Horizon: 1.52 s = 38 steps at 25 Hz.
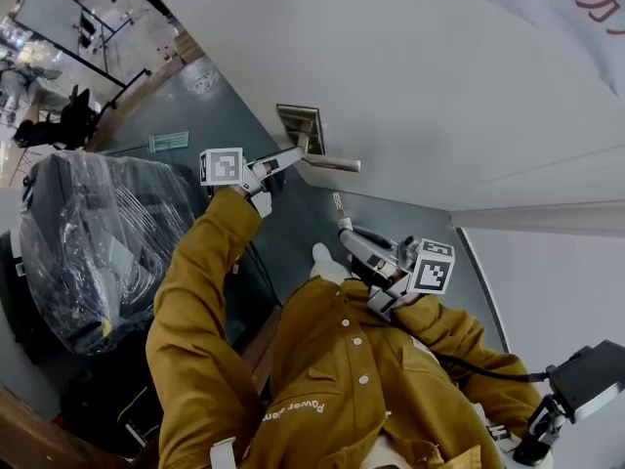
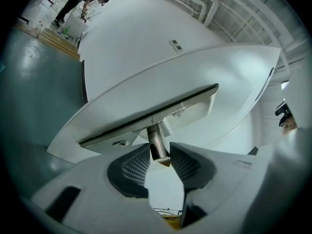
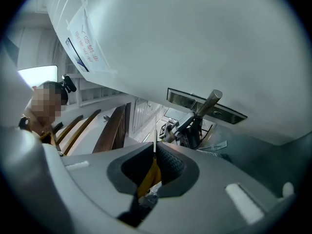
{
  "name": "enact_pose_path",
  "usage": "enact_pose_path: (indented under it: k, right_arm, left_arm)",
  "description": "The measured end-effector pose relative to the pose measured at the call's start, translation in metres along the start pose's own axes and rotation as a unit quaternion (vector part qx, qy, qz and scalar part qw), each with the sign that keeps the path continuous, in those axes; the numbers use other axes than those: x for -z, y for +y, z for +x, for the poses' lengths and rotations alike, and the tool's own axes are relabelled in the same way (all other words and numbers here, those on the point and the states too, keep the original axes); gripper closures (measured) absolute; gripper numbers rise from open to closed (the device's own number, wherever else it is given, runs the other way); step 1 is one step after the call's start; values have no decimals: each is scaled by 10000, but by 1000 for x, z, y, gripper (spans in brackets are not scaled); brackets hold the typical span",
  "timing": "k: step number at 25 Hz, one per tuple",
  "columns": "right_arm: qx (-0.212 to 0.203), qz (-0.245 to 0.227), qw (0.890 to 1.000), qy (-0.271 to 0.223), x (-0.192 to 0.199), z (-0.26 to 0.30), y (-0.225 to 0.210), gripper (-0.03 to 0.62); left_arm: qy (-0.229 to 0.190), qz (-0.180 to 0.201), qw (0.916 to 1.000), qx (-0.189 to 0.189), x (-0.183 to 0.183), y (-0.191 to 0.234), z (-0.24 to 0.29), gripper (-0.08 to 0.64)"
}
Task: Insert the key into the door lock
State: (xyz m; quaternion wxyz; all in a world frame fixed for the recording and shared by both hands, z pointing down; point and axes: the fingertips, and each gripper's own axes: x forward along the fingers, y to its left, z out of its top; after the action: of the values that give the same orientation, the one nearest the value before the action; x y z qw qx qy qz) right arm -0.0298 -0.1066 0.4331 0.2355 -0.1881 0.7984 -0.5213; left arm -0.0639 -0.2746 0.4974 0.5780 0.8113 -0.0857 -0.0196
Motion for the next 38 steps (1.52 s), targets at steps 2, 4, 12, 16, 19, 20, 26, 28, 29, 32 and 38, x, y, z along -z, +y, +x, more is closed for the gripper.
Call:
enact_pose_path:
  k: [2, 4, 12, 16, 19, 20, 26, 28, 29, 32, 38]
  right_arm:
    - [-10, 16, 10000, -11, -1, -1, 0, 565]
    - [-24, 31, 10000, -28, -2, -2, -1, 565]
    - [-17, 64, 10000, 4, 0, 0, -10, 565]
    - [144, 133, 9998, -23, 9, 12, -35, 565]
    - [272, 413, 9988, -16, 17, 26, -54, 565]
    - [337, 526, 9980, -39, 21, 30, -61, 565]
    - [717, 954, 9919, -427, 26, 53, -118, 565]
    - [805, 991, 9895, -674, 18, 62, -136, 565]
    - [844, 988, 9883, -800, 13, 67, -145, 565]
    - [939, 1009, 9843, -1105, -1, 80, -167, 565]
    - [1039, 942, 9804, -1387, -19, 97, -184, 565]
  left_arm:
    - [23, -33, 10000, 81, 0, 2, 2, 431]
    - [38, -11, 9998, 188, -1, 5, 3, 426]
    - [-95, -118, 9990, 413, -5, 4, 11, 428]
    - [-92, -44, 9988, 478, -6, 5, 12, 431]
    - [-102, 220, 9996, 115, -12, 18, 4, 431]
    - [-78, 327, 9991, -243, -13, 29, -2, 431]
    - [-112, -290, 9995, 45, -2, 26, 4, 434]
    - [-86, -312, 9995, 54, -2, 26, 4, 434]
    - [-69, -320, 9995, 52, -3, 27, 3, 434]
    - [20, -185, 9998, -70, -4, 29, 1, 434]
    - [89, -331, 9994, 22, -2, 25, 3, 434]
